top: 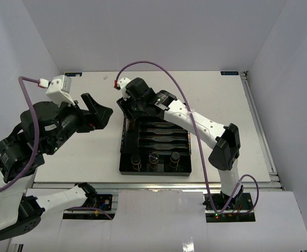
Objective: Organize the condiment bottles
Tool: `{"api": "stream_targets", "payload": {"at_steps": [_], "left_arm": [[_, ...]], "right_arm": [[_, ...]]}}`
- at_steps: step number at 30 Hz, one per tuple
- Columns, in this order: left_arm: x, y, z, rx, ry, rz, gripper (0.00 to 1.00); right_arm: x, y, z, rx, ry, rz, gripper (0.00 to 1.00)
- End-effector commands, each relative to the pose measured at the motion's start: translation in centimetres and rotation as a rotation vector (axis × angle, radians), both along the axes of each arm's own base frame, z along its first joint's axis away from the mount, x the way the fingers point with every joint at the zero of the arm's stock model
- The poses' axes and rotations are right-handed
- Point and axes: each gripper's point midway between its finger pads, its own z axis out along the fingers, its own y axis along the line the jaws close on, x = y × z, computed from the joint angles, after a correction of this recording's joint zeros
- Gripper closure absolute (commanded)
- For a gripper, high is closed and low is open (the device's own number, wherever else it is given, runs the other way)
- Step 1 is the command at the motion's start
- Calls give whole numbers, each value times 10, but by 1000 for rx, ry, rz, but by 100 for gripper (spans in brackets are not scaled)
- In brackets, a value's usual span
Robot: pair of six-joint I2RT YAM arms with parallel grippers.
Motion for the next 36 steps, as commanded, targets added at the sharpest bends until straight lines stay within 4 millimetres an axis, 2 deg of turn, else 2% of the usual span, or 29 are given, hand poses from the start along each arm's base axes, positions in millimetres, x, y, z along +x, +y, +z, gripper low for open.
{"api": "stream_targets", "payload": {"at_steps": [1,6,11,19,28,29,32,36], "left_arm": [[-11,13,23,-70,-58,13,2],[-12,13,21,-67,-51,10,2],[-11,14,17,-66,-52,15,2],[-11,17,12,-53,-48,26,2],[-10,17,8,-48,-48,31,2],[-10,18,7,-45,-47,34,2],[-8,18,6,-32,-42,40,2],[-7,19,7,-29,-47,45,2]], "right_arm": [[1,24,26,57,-77,20,92],[-3,33,4,8,-55,18,92],[-1,30,-18,-51,-41,-12,92],[-3,28,-38,-70,-31,-18,92],[1,30,-61,-86,-30,-27,87],[0,28,-68,-95,-25,-26,85],[-3,26,-70,-80,-27,-24,66],[-4,27,-76,-67,-27,-16,54]]}}
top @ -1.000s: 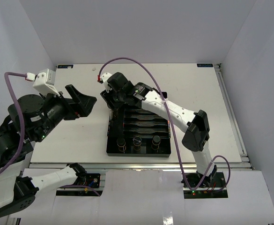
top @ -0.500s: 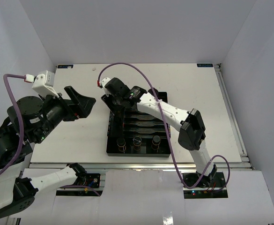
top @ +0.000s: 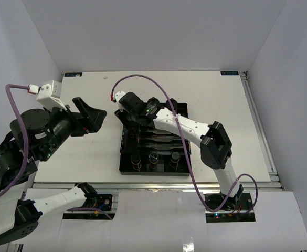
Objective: Organize the condiment bottles
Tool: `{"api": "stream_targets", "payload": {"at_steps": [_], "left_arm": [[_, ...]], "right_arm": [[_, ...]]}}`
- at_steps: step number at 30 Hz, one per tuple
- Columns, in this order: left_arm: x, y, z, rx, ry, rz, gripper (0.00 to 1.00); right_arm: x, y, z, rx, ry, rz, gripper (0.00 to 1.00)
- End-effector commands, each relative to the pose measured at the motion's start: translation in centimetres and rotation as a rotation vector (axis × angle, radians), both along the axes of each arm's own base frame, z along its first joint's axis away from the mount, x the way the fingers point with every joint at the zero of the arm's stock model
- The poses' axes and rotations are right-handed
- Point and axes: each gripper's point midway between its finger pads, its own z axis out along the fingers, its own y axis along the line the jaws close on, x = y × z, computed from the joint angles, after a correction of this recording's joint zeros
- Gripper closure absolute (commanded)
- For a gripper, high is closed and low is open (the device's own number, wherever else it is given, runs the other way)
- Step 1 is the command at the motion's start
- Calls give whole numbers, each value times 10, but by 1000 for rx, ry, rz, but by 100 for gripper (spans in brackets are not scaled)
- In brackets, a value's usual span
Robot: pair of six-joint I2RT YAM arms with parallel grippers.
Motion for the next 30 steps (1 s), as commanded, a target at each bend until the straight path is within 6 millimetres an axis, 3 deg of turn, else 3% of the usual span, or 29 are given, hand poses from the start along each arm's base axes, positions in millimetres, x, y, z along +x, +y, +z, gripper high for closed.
{"api": "stream_targets", "payload": {"at_steps": [1,6,12,20,25,30], "left_arm": [[4,2,2,8,-12,19,2],[5,1,2,12,-10,15,2],[6,-2,4,12,-11,13,2],[11,-8,6,34,6,5,2],[16,-19,2,49,32,-16,2],[25,-37,-11,57,80,-43,2]], "right_arm": [[-2,5,8,46,-26,8,52],[-1,3,8,37,-29,-2,38],[-1,1,20,33,-41,6,23],[0,-11,79,61,-101,-14,12],[-6,-44,128,82,-150,-80,3],[-21,-110,161,106,-174,-229,10]]}}
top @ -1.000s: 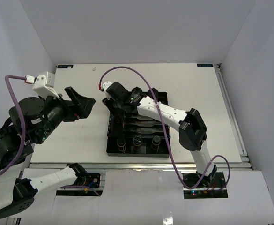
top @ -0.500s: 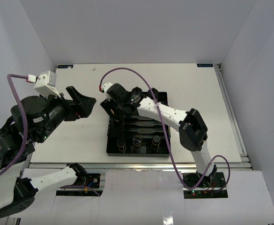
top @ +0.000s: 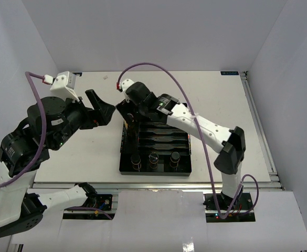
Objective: Organize the condiment bottles
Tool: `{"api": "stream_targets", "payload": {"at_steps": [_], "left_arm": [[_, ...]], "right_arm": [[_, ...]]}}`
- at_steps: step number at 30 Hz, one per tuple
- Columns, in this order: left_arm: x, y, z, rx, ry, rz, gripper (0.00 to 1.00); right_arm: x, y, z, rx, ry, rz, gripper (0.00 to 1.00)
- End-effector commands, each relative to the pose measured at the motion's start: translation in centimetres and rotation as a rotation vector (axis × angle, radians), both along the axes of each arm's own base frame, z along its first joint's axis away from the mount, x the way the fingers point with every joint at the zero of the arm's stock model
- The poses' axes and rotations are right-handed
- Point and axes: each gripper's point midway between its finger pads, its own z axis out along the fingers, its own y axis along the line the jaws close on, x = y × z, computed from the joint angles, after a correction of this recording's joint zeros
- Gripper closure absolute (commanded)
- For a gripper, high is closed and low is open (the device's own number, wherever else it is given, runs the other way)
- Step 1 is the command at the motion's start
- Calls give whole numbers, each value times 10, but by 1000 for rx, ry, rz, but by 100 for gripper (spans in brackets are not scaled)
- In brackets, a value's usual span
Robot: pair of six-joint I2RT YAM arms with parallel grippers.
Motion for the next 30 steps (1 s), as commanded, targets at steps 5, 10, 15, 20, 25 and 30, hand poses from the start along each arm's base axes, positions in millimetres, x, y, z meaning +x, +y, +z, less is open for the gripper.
{"api": "stream_targets", "payload": {"at_steps": [5,10,15,20,25,30], "left_arm": [[13,-39,-17,-32,53,-84,2],[29,-53,-38,-21,62,-79,2],[46,-56,-55,21,51,-34,2],[60,-59,-79,32,80,-20,2],[60,-57,-89,17,75,-25,2],[64,-45,-101,46,105,9,2]], "right_arm": [[-12,-141,52,129,-17,-316,10],[-5,-231,48,268,11,-498,10],[-18,-285,62,329,-80,-666,10],[-24,-301,45,330,-107,-722,10],[-22,-308,25,275,-63,-770,10],[-22,-304,28,315,-61,-761,10]]}}
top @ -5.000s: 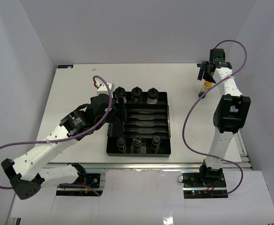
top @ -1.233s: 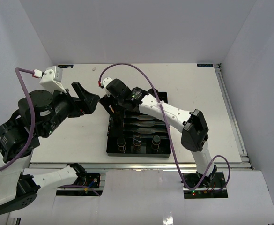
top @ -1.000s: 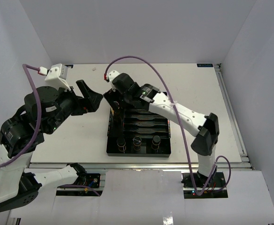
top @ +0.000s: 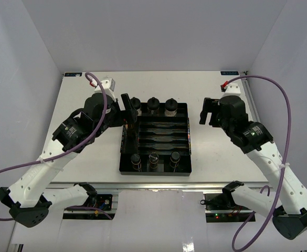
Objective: Organize the condiment bottles
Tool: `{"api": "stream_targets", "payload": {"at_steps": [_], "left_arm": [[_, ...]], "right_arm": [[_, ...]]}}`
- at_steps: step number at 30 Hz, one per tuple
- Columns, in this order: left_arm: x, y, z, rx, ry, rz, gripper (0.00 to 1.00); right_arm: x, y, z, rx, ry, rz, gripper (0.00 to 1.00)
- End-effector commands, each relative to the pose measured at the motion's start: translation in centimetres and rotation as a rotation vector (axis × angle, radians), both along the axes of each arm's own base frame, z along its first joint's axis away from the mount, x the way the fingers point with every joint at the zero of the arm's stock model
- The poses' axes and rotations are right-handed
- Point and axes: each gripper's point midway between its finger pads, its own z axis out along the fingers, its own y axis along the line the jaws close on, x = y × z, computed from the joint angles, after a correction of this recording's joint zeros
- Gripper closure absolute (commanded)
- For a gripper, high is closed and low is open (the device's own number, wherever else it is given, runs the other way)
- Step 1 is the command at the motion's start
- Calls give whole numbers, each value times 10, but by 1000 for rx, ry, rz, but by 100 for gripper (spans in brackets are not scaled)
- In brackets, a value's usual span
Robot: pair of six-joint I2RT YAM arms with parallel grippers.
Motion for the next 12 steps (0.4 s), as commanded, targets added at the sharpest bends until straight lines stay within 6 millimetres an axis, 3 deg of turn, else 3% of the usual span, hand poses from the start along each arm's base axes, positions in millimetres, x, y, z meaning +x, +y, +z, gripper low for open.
{"api": "stream_targets", "payload": {"at_steps": [1,12], "left_arm": [[0,9,12,-35,-44,10,2],[5,16,3,-17,-34,15,2]], "right_arm": [[2,1,14,69,-61,-17,10],[-2,5,23,130,-104,-1,10]]}}
